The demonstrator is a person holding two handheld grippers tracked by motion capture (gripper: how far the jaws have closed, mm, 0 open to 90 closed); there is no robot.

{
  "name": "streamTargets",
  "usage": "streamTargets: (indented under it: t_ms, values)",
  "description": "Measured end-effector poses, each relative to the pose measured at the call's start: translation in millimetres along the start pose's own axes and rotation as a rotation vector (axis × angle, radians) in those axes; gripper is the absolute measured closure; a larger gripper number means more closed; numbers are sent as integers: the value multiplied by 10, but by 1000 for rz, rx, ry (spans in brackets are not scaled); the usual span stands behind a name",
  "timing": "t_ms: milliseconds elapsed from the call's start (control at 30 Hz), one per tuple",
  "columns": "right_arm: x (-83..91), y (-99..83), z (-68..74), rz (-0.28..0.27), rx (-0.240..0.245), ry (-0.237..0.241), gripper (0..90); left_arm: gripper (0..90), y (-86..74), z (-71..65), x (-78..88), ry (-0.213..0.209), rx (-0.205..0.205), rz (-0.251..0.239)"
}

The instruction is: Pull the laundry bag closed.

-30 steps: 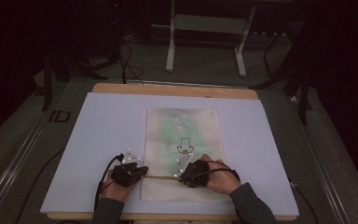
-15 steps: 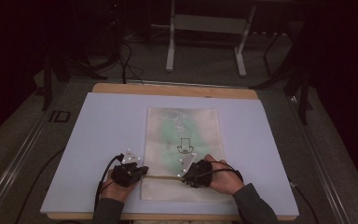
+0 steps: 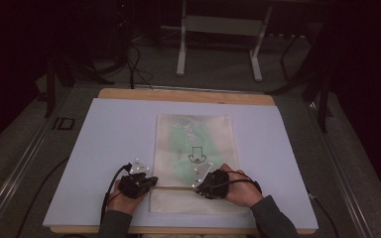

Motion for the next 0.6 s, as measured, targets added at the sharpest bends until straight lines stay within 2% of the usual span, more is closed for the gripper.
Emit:
streamTargets:
  t_ms: [600]
  values:
    - [24,-70,4,-15,-18,-1,823,896,0,-4,1,3,-3,2]
Point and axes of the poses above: each handheld gripper's, and its own axes: x roughly backward along the jaws, y roughly out of its top, z roughly to its left, the point moved 7 cm from there along -x, roughly forward along the jaws, and after that the axes turned 4 degrees about x, right-handed, at the moved point
